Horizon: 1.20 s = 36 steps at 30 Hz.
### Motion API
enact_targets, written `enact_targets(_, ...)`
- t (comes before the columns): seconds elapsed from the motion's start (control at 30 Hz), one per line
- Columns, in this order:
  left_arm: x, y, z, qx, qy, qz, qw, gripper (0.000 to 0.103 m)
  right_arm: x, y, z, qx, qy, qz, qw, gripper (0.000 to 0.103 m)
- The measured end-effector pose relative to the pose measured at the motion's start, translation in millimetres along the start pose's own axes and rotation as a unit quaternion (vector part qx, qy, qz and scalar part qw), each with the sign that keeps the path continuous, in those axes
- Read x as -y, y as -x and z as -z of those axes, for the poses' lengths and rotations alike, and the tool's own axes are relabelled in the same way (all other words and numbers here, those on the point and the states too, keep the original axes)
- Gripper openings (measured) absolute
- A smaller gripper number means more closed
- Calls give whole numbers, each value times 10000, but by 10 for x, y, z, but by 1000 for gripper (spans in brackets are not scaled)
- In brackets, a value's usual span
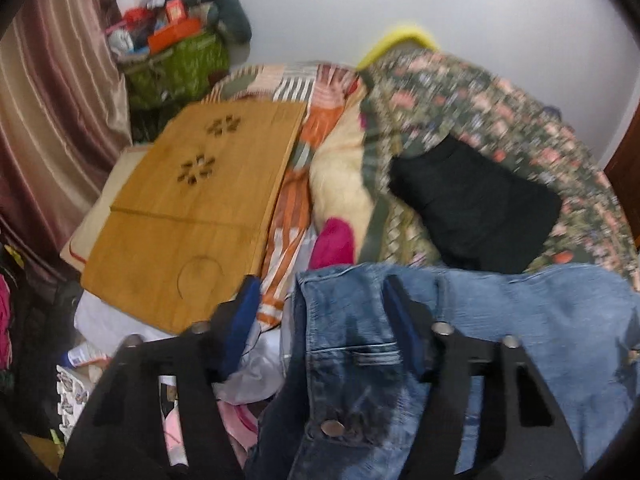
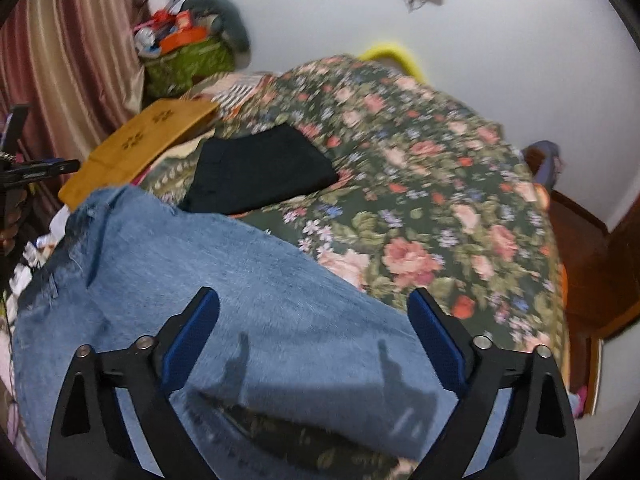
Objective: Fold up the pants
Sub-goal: 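Grasp the jeans waistband with the left gripper while the right gripper grasps the hem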
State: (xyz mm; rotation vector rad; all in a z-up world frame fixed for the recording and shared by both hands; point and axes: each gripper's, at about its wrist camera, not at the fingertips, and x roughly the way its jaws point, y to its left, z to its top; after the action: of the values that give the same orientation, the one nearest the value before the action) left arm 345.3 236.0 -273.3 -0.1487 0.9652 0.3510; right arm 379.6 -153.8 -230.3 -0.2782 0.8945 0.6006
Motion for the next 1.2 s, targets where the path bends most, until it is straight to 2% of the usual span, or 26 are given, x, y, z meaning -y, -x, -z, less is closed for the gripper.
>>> enact_targets(0.03, -11, -101, 6, -100, 19, -40, 9999, 49, 22, -88, -33, -48, 49, -38, 10000, 90)
enact_targets(0.13, -84, -362, 38, -392, 169, 22, 9991, 49, 8, -351, -92, -320, 168, -269, 9990, 83)
enact_targets(0.3, -162, -729, 55, -851, 520, 432, 9941, 49, 28, -690, -147, -699, 272, -513, 9959, 80)
enact_targets(0.43, -143, -842, 49, -978, 584, 444, 9925, 49, 51, -861, -150, -928, 181, -860, 9918, 76)
enact_targets(0.47, -139, -864, 39, -1005, 634, 445, 9919, 49, 35, -856, -149, -894, 242, -886, 9918, 72)
enact_targets(0.5, -135, -874, 31, -1017, 669, 478, 9914, 49, 19, -845, -150, -870, 305, -928, 9914, 63)
enact_targets(0.63, -119, -894, 8, -1097, 789, 563, 9892, 40, -27, -838, -173, -970, 322, -1094, 9887, 45)
enact_targets(0.67, -112, -897, -3, -1100, 793, 543, 9893, 37, -41, -833, -165, -999, 310, -1133, 9880, 36)
enact_targets(0.7, -102, -876, 0, -1101, 760, 512, 9897, 30, -47, -835, -167, -1021, 310, -1149, 9876, 24)
enact_targets(0.73, -85, -849, 3, -1099, 684, 492, 9904, 21, -51, -830, -160, -1054, 296, -1163, 9872, 19)
enact_targets(0.77, -68, -830, -1, -1085, 621, 495, 9909, 18, -49, -829, -159, -1065, 276, -1161, 9871, 14)
enact_targets(0.8, -48, -788, 0, -1053, 543, 524, 9916, 5, -46, -815, -150, -1060, 232, -1166, 9872, 11)
enact_targets(0.87, 1, -699, -16, -979, 395, 515, 9931, 4, -67, -770, -136, -988, 212, -1092, 9889, 10)
enact_targets(1.0, 64, -369, -108, -541, 126, 415, 9976, 3, -127, -558, -176, -615, 233, -735, 9951, 9)
enact_targets(1.2, 84, 230, -204, -31, -18, 625, 9980, 3, -172, -110, -286, -85, 157, -458, 9988, 8)
